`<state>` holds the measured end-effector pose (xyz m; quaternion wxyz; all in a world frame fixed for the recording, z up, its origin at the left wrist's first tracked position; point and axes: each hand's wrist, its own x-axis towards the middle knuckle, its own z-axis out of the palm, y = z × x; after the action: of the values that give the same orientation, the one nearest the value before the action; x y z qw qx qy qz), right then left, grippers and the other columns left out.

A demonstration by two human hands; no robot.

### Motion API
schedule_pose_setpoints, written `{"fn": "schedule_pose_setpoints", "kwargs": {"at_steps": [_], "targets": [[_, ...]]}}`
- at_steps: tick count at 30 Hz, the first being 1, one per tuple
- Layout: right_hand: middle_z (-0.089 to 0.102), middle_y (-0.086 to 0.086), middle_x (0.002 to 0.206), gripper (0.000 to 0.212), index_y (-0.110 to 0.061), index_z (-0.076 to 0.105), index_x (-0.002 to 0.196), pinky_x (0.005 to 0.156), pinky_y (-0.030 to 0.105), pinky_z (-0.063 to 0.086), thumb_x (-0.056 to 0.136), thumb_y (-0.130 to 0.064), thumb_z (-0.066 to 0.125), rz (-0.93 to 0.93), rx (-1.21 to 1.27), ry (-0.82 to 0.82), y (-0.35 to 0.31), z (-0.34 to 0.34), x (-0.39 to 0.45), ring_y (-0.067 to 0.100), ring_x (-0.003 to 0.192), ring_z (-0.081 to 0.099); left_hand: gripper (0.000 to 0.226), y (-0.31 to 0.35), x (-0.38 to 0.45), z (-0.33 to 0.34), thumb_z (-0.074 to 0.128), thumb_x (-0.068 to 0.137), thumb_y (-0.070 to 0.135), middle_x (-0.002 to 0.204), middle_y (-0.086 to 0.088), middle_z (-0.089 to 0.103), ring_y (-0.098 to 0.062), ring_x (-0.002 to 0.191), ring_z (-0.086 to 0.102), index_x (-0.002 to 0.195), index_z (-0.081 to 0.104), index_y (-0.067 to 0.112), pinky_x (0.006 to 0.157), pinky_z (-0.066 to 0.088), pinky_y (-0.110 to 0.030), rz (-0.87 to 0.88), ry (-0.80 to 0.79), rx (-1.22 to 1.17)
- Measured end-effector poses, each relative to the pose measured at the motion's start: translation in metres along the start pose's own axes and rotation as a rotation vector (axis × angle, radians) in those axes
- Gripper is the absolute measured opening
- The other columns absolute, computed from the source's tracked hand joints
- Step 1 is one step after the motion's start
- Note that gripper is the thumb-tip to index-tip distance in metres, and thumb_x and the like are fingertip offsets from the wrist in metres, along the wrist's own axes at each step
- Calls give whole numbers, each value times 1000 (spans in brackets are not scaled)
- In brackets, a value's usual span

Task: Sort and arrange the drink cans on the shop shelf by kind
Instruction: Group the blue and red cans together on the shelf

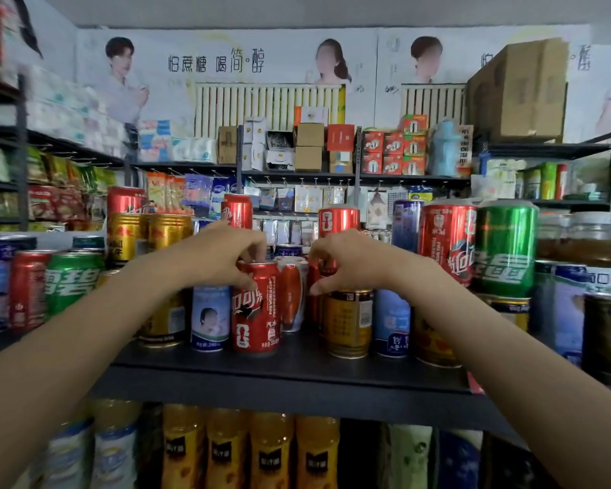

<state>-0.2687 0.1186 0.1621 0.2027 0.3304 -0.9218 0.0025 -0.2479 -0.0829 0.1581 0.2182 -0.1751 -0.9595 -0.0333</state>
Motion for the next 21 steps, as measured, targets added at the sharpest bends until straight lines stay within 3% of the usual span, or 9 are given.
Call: {"fn": "schedule_pose_setpoints", "kwargs": {"at_steps": [4, 7, 9, 13, 16, 21], "targets": [[56, 8, 123, 42, -7, 51, 121, 89, 27, 42, 83, -15, 67, -14, -87, -62, -15, 13, 53, 22, 109, 53, 24, 0, -4, -7, 71, 77, 28, 90, 13, 54, -7, 92, 52, 87, 50, 27, 72, 41, -20, -2, 4, 56], [59, 10, 115, 34, -6, 55, 114, 90, 34, 47, 82, -11, 66, 62, -147, -171, -21, 25, 84, 22, 95, 55, 29, 2, -5, -5, 69, 75, 44, 81, 15, 51, -7, 83, 48, 82, 47, 27, 69, 36, -21, 23, 39, 90], [58, 10, 117, 40, -6, 52, 118, 91, 36, 48, 81, -11, 67, 104, -150, -203, -21, 33, 95, 23, 95, 55, 34, 2, -7, -1, 67, 74, 48, 77, 17, 46, -7, 82, 44, 77, 41, 27, 80, 35, -26, 26, 56, 138], [43, 15, 132, 69, -11, 37, 134, 100, 45, 42, 75, -11, 73, 142, -85, -213, -20, 36, 103, 32, 118, 49, 34, -5, -12, -1, 65, 77, 47, 85, 18, 51, -7, 87, 44, 79, 38, 25, 107, 20, -31, 18, 9, 136], [52, 14, 125, 55, -6, 49, 124, 97, 34, 39, 76, -15, 73, 80, -96, -206, -22, 27, 99, 29, 116, 50, 33, -10, -10, -1, 64, 77, 49, 97, 13, 61, -6, 90, 52, 82, 41, 26, 114, 6, -35, 54, -28, 145], [56, 3, 95, 45, -5, 57, 110, 79, 25, 37, 72, -21, 77, 57, -27, -217, -28, 17, 88, 18, 90, 48, 33, -10, -7, 0, 63, 78, 48, 98, 13, 61, -6, 87, 51, 85, 43, 24, 114, 4, -36, 84, -14, 155]]}}
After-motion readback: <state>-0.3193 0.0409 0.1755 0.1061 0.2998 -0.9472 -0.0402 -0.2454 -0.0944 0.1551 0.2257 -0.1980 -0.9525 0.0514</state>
